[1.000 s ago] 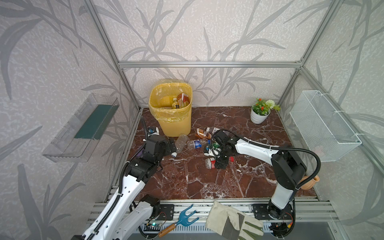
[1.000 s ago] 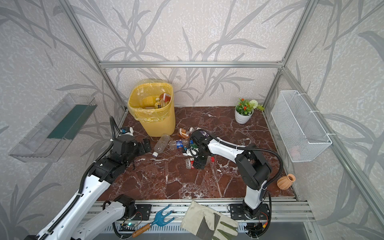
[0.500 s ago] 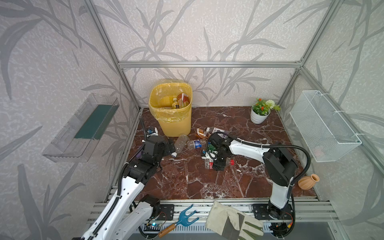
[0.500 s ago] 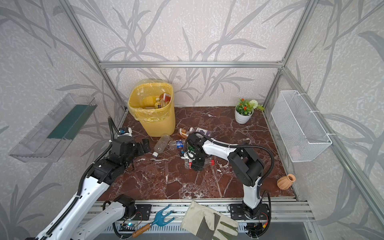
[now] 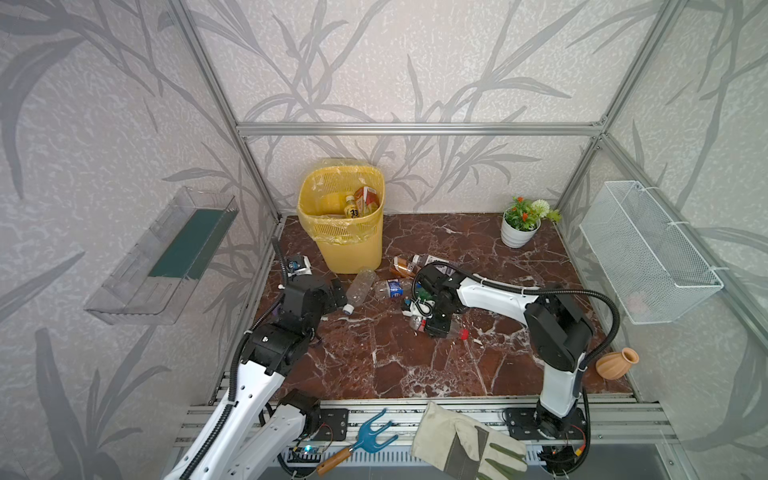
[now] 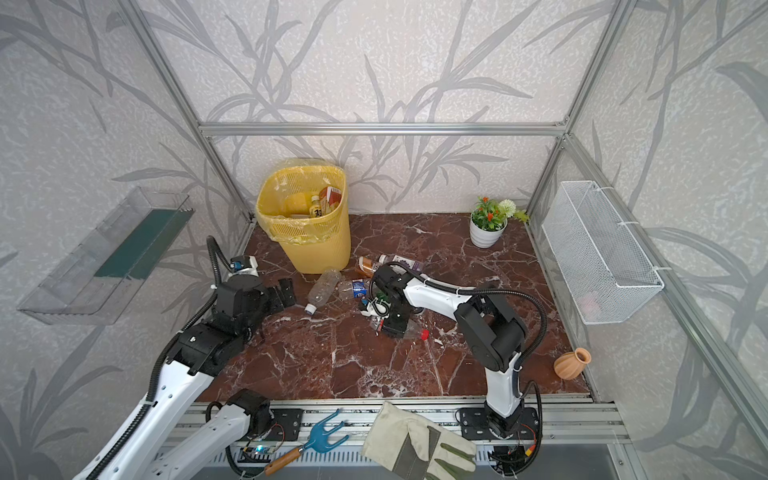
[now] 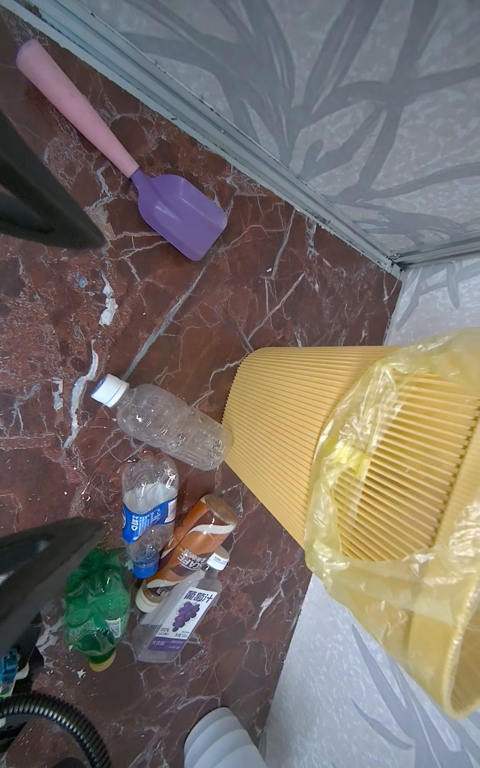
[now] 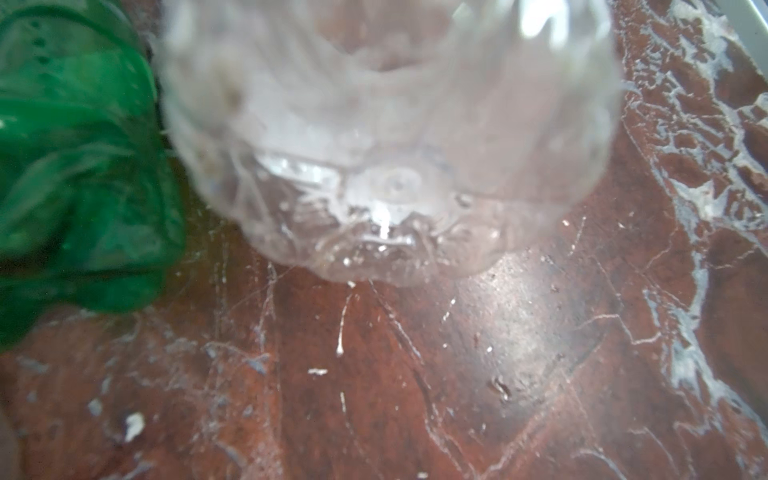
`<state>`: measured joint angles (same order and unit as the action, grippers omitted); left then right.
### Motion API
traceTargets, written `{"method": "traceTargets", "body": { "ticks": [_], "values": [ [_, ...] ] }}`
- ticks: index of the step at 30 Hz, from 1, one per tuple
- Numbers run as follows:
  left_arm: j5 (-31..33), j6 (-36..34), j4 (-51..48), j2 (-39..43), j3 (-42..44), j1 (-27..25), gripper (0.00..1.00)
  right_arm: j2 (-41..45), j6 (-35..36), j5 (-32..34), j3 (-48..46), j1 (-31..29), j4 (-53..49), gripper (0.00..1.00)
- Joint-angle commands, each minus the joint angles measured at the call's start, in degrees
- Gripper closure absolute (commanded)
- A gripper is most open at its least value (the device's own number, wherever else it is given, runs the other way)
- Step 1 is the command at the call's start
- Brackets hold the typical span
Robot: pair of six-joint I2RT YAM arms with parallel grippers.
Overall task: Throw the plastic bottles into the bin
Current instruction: 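Close the right gripper on the red-labelled clear bottle, then lift the red-labelled bottle with the right gripper over the bin and release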
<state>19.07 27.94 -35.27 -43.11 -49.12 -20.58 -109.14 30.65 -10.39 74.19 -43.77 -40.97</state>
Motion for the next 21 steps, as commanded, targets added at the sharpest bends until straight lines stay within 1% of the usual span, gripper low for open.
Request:
{"method": "traceTargets", "body": {
  "ticks": [1,7,11,14,17,21],
  "values": [
    [2.36,-0.62,-0.77,1.08,0.55,-0.14,0.01,1.56,-1.68,-1.75,1.3,0.22,-1.07,0.38],
    [2.31,-0.52,-0.89,1.0,0.66,-0.12,0.01,5.98,-5.1,-6.33,0.74,2.68,0.87,0.39],
    [2.94,-0.19,-0.91,1.32,0.62,-0.07,0.01,11.01,-9.29,-10.53,-0.98,5.21,4.24,0.4],
    [3.16,-0.17,-0.73,1.46,0.61,-0.06,0.01,16.95,-12.94,-13.96,-2.55,6.77,8.36,0.4],
    [3.26,-0.11,-0.59,1.5,0.37,-0.08,0.01,21.87,-18.07,-16.16,-4.47,8.56,14.78,0.41],
    [2.18,-0.6,-0.83,0.87,-0.35,-0.08,0.01,29.16,-26.65,-20.29,-7.48,11.78,27.28,0.41]
  ]
}}
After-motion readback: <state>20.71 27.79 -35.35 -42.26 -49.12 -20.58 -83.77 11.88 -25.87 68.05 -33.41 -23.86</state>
